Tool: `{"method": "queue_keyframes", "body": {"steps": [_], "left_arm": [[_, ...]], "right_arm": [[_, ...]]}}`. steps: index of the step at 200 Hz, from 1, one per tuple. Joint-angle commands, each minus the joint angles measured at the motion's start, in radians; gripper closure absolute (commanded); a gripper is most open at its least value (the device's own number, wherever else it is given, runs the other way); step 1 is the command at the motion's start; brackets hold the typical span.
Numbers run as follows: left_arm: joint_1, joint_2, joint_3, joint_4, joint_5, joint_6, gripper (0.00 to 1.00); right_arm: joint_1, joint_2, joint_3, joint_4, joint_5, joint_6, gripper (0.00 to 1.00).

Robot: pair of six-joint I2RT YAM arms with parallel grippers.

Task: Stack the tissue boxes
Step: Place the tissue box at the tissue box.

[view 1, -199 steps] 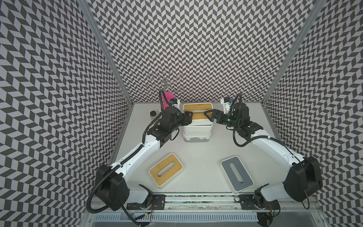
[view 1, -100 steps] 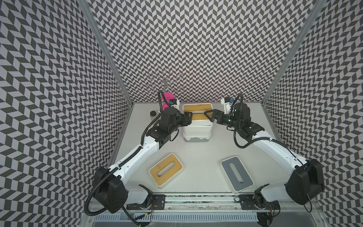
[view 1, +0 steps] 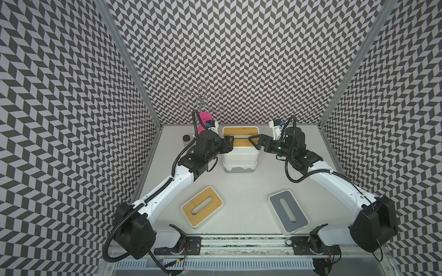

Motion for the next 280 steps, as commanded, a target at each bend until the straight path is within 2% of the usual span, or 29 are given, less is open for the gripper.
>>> {"method": "queue_keyframes", "body": {"steps": [1, 87, 125, 169, 215, 235, 253, 280], "left_arm": [[-0.03, -0.001, 0.002, 0.039, 0.06, -0.017, 0.32], [-0.029, -0.037, 0.039, -0.01, -0.014, 0.017, 0.2], [-0.03, -0.099, 0.005, -0.028, -0.04, 0.021, 0.16], [-0.046, -0.187, -0.062, -0.09, -0.077, 0.036, 0.15], [-0.16, -0.272, -0.14, -0.164, -0.18, 0.055, 0.14], [-0.243, -0.294, -0.184, -0.142, -0.197, 0.063, 0.12], [-0.318, -0.31, -0.243, -0.097, -0.199, 0.061, 0.11], [-0.424, -0.31, -0.308, -0.056, -0.215, 0.041, 0.08]], "right_arm": [[0.029, -0.02, 0.009, 0.026, -0.016, 0.0, 0.01], [0.018, -0.047, 0.022, -0.003, 0.067, -0.045, 0.01], [0.003, -0.082, 0.007, -0.021, 0.08, -0.07, 0.01], [-0.005, -0.17, -0.093, -0.002, 0.05, -0.093, 0.01], [-0.004, -0.282, -0.211, -0.038, 0.008, -0.099, 0.01], [-0.005, -0.334, -0.263, -0.07, 0.004, -0.104, 0.01], [0.001, -0.371, -0.296, -0.149, 0.013, -0.123, 0.01], [0.035, -0.408, -0.327, -0.31, 0.092, -0.15, 0.01]]}}
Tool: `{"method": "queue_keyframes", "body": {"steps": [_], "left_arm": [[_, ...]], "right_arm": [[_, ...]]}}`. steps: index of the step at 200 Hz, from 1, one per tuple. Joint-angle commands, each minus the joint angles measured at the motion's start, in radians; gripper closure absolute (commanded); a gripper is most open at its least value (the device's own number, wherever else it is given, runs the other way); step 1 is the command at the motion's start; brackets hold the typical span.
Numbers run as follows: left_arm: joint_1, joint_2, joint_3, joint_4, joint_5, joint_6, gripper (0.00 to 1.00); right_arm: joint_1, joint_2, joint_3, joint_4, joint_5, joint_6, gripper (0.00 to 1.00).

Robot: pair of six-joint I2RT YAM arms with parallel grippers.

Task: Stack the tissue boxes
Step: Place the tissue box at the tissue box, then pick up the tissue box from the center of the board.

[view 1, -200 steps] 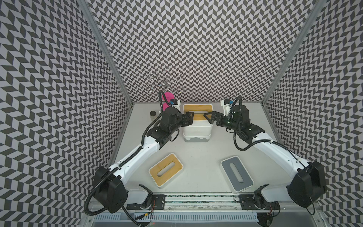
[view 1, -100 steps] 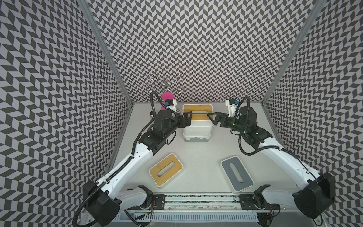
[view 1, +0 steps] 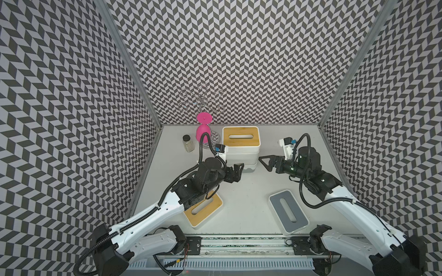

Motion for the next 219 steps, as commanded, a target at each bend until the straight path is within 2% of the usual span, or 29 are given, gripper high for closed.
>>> {"method": "queue_keyframes", "body": {"steps": [1, 28, 58, 108, 140, 185, 219], "left_arm": [[-0.077, -0.01, -0.049, 0.053, -0.038, -0.014, 0.08], [-0.159, -0.01, -0.137, 0.147, -0.008, -0.053, 0.06], [-0.214, -0.013, -0.197, 0.202, 0.015, -0.086, 0.03], [-0.247, -0.083, -0.319, 0.268, 0.005, -0.192, 0.0], [-0.247, -0.111, -0.35, 0.252, -0.028, -0.23, 0.0], [-0.248, -0.116, -0.349, 0.239, -0.035, -0.239, 0.01], [-0.247, -0.115, -0.351, 0.229, -0.038, -0.253, 0.0]], "right_arm": [[0.028, -0.037, -0.024, -0.142, 0.063, -0.042, 0.01], [0.057, -0.054, -0.044, -0.298, 0.156, -0.044, 0.01], [0.166, -0.062, -0.112, -0.373, 0.256, 0.011, 0.01], [0.348, -0.086, -0.162, -0.504, 0.439, 0.163, 0.01], [0.479, -0.086, -0.164, -0.593, 0.545, 0.284, 0.02], [0.512, -0.087, -0.244, -0.559, 0.504, 0.305, 0.02], [0.513, -0.063, -0.25, -0.554, 0.549, 0.288, 0.03]]}}
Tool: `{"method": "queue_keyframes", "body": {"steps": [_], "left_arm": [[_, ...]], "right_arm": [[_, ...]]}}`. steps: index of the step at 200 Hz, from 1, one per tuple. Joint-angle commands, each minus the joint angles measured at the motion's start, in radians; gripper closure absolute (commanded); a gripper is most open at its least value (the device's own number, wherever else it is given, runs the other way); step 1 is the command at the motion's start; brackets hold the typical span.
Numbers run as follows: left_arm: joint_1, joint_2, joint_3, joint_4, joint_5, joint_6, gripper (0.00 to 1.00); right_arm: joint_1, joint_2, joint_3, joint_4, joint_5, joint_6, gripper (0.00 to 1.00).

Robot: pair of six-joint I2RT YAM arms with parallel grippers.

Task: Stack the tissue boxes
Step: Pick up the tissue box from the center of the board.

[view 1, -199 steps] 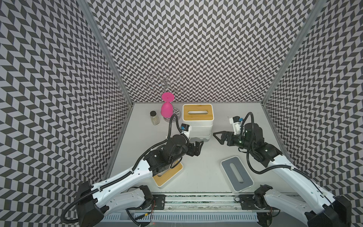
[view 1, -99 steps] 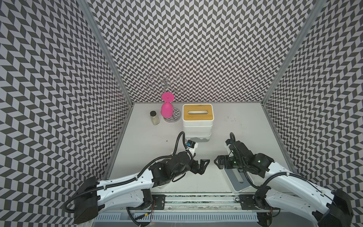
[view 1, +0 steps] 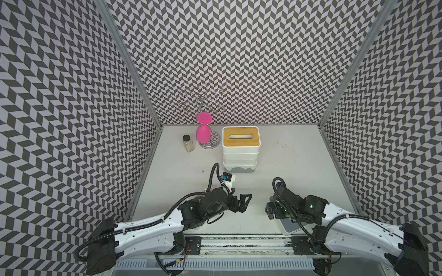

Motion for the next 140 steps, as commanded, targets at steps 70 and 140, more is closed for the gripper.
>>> {"method": "queue_keyframes", "body": {"steps": [70, 140], "left_arm": [[-0.004, -0.018, -0.005, -0.003, -0.046, -0.033, 0.0], [0.003, -0.035, -0.015, -0.007, -0.064, -0.045, 0.0]], "right_arm": [[0.004, 0.107, 0.03, 0.074, 0.087, -0.027, 0.22], [0.004, 0.116, 0.025, 0.117, 0.08, -0.055, 0.43]]}}
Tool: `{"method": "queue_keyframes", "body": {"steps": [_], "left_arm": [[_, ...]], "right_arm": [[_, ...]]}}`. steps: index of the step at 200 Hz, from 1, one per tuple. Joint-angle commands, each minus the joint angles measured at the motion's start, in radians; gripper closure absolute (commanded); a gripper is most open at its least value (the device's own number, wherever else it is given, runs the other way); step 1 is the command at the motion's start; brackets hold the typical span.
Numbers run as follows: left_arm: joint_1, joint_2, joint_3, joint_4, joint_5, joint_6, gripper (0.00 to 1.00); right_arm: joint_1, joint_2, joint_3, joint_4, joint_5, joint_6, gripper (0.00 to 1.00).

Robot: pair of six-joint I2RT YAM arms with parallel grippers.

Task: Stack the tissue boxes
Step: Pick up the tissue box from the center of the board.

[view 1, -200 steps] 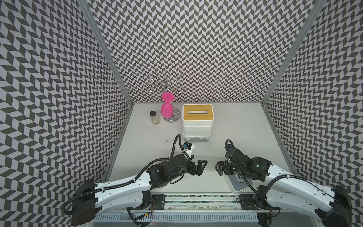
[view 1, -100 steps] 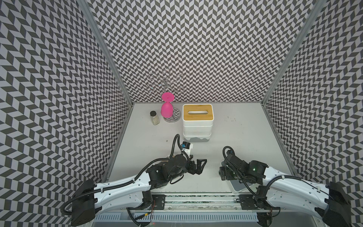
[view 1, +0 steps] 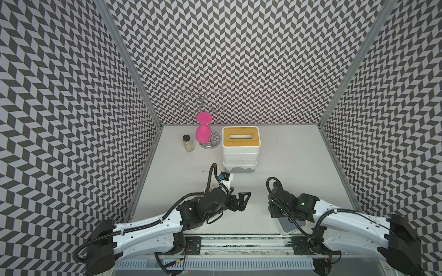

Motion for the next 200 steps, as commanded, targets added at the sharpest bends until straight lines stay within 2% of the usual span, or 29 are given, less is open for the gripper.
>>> {"method": "queue_keyframes", "body": {"steps": [1, 27, 102, 200], "left_arm": [[0.002, -0.015, -0.009, -0.004, -0.027, -0.023, 0.01], [0.003, -0.018, -0.009, -0.004, -0.022, -0.026, 0.01], [0.011, -0.04, 0.004, -0.017, -0.007, -0.032, 0.01], [0.099, -0.125, 0.087, -0.095, 0.105, -0.06, 0.01]], "right_arm": [[0.004, 0.0, 0.019, 0.054, 0.013, -0.008, 0.43], [0.004, 0.008, 0.023, 0.055, 0.006, -0.015, 0.49], [0.004, -0.014, 0.047, 0.09, -0.023, -0.046, 0.58], [0.004, -0.1, 0.197, 0.151, -0.011, -0.168, 0.58]]}}
